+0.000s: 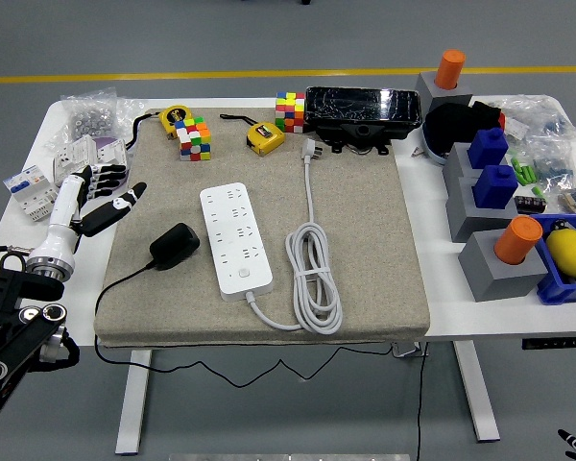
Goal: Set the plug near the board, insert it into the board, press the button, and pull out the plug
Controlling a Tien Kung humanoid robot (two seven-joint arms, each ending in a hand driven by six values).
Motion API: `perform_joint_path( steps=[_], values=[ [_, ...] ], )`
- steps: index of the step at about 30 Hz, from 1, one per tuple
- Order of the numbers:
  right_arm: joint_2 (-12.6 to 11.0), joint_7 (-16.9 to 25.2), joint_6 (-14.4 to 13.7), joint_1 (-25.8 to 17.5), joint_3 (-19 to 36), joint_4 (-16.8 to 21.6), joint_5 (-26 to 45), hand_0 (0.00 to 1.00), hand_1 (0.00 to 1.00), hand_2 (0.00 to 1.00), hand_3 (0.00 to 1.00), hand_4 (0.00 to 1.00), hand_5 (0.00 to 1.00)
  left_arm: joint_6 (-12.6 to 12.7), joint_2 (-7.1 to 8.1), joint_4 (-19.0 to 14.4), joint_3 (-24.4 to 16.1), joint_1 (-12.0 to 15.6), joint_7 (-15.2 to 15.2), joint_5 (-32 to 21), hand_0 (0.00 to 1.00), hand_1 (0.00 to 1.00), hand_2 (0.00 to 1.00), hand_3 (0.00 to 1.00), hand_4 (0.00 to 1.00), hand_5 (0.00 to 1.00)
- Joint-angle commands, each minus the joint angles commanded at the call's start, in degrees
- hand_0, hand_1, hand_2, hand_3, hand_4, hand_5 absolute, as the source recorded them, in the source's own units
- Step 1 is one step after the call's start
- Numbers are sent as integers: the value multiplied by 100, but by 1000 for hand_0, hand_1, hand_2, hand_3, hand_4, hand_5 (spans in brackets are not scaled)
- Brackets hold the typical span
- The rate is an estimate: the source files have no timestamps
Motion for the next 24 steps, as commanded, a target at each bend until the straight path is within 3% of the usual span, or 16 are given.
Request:
perform_joint_path(
  steps=[24],
  values=[
    [-4, -10, -14, 80, 12, -30, 2, 568, 664, 675, 604, 973, 498, -113, 14, -41, -86, -9, 142, 52, 656, 693, 694, 664, 867, 436]
  ],
)
